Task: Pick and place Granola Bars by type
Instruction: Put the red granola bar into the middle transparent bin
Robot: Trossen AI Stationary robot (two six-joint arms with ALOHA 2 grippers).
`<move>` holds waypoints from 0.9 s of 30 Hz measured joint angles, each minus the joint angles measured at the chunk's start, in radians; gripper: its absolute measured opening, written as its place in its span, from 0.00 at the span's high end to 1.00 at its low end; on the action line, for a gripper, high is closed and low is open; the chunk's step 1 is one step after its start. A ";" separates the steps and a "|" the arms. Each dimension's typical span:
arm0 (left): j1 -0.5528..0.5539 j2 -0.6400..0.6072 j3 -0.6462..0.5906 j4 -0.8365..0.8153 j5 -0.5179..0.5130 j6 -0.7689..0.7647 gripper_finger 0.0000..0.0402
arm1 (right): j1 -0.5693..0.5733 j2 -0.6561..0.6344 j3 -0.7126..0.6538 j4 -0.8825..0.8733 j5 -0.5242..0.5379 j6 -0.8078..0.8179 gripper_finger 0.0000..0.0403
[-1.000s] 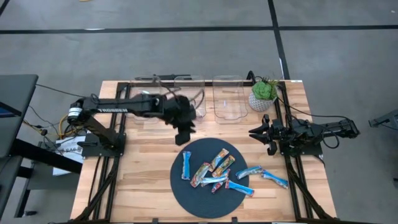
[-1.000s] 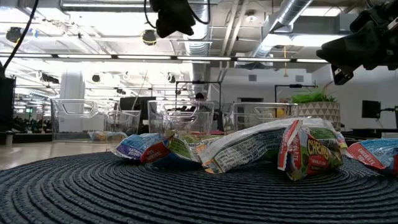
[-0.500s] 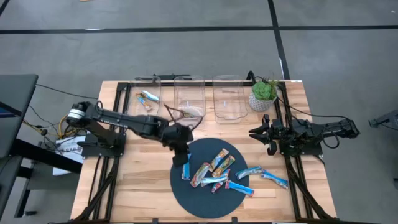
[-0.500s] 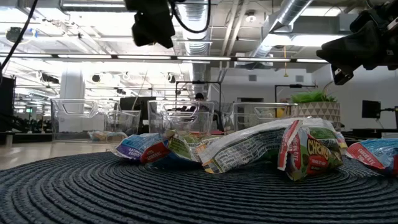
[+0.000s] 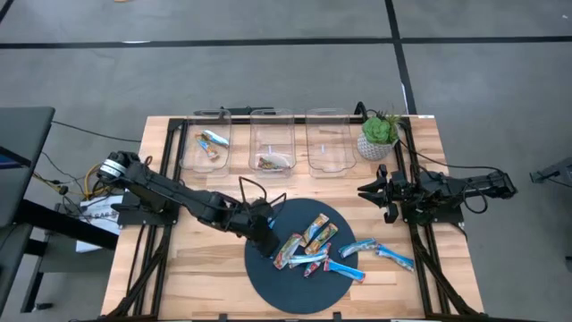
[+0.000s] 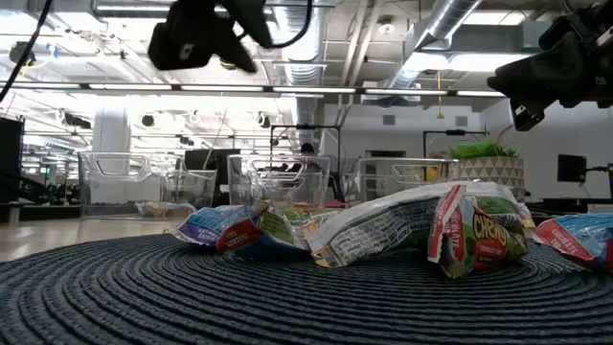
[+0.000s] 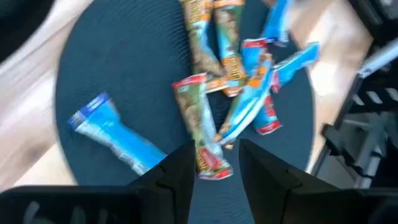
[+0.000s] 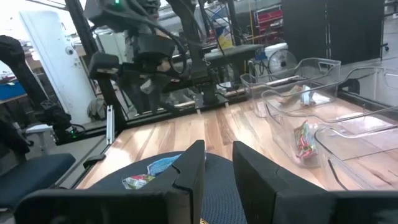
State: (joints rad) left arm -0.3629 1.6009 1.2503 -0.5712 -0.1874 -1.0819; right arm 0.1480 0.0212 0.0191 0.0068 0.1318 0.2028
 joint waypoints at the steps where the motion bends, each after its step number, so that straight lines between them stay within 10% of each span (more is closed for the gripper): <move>1: -0.003 0.010 0.000 0.022 -0.006 -0.012 0.71 | 0.000 0.001 0.000 -0.001 0.000 0.000 0.81; 12: -0.010 0.125 0.001 0.196 0.029 -0.039 0.66 | 0.000 0.011 0.000 0.000 0.000 0.000 0.81; 27: -0.017 0.194 0.011 0.214 0.048 -0.007 0.34 | 0.000 0.013 0.000 0.000 0.000 0.000 0.81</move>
State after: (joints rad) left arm -0.3798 1.7946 1.2611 -0.3575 -0.1389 -1.0885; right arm 0.1482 0.0345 0.0193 0.0067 0.1314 0.2026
